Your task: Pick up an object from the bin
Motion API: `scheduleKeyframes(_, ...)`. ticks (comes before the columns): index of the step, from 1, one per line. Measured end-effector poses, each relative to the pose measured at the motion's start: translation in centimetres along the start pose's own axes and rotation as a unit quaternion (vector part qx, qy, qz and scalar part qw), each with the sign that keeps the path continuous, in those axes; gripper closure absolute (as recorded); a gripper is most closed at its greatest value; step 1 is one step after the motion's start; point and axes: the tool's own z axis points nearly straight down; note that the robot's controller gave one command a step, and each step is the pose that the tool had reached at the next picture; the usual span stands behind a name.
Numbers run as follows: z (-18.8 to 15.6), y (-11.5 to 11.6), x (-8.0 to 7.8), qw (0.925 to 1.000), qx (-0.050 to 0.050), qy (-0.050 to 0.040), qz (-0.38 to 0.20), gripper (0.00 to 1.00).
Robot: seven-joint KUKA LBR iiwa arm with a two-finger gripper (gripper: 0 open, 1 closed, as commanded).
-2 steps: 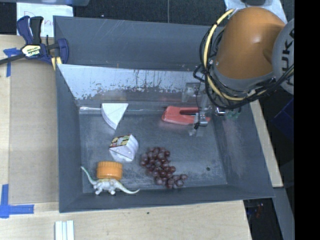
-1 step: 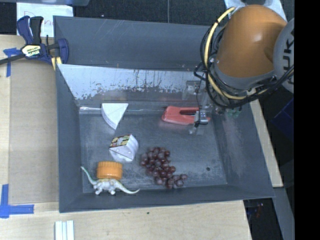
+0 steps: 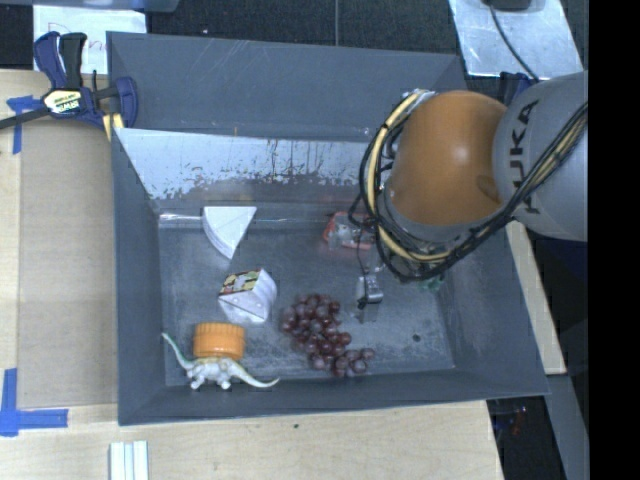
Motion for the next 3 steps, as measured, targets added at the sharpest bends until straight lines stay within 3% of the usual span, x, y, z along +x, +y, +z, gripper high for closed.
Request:
scheduleKeyframes(1,0.8,0.2,5.5,0.9991,0.001,-0.0022,0.041,0.0)
scheduleKeyframes(2,3.8,3.1,4.3,0.9953,0.0,0.0,-0.097,0.0)
scheduleKeyframes(3,9.1,3.6,4.9,0.9998,0.001,-0.005,-0.019,0.0)
